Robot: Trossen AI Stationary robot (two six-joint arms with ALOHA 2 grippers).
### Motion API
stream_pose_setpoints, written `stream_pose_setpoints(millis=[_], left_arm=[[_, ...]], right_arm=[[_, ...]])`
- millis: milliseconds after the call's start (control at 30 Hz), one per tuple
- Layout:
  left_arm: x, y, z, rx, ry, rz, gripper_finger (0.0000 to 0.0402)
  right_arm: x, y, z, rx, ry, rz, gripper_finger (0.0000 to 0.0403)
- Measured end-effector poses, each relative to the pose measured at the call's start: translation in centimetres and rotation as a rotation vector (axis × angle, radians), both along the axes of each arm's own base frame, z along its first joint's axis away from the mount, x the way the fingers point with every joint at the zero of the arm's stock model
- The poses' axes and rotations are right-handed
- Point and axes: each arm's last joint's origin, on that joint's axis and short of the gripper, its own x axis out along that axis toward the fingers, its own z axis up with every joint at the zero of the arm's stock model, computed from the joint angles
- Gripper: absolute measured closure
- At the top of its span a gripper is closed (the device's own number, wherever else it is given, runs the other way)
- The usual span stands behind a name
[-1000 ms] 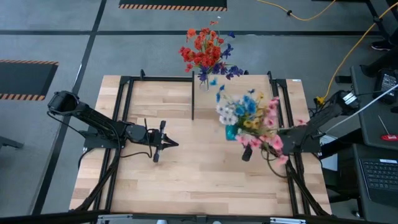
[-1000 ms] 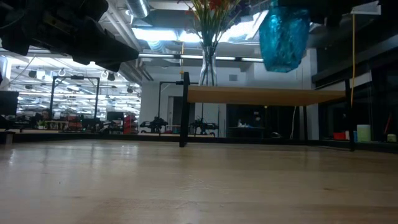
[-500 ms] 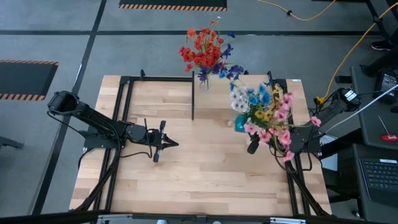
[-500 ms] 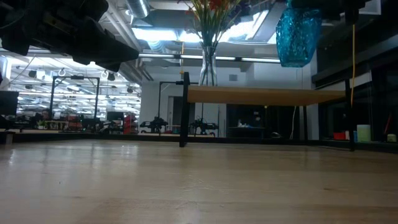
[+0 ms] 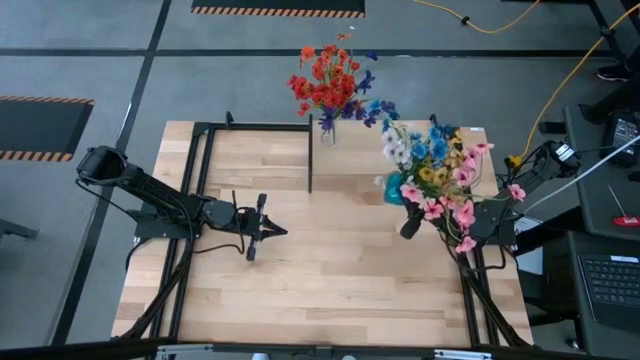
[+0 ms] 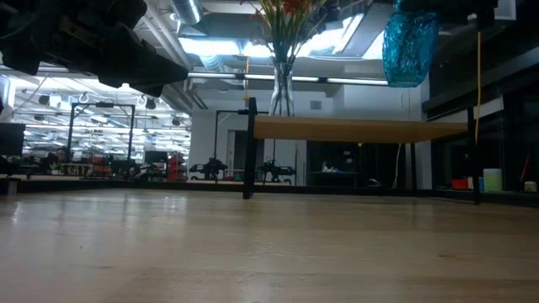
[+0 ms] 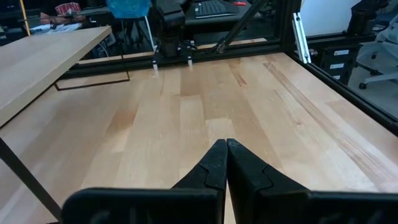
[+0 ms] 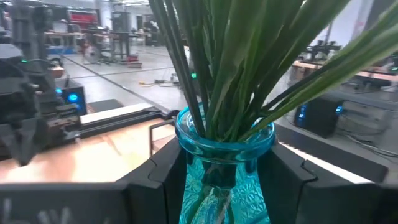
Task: Pick and place flowers into a vace then onto a shelf
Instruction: Put the blue vase with the flowers on the shelf
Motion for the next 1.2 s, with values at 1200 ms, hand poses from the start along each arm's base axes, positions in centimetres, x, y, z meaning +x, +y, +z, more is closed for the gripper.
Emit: stream_pose_setpoints(millis=[1200], left_arm=[[0.0, 0.0, 0.0, 0.017, -0.001, -0.003, 0.0399]], right_arm=[[-0.1, -3.1, 1.3, -0.016, 0.004, -0.234, 0.0249]])
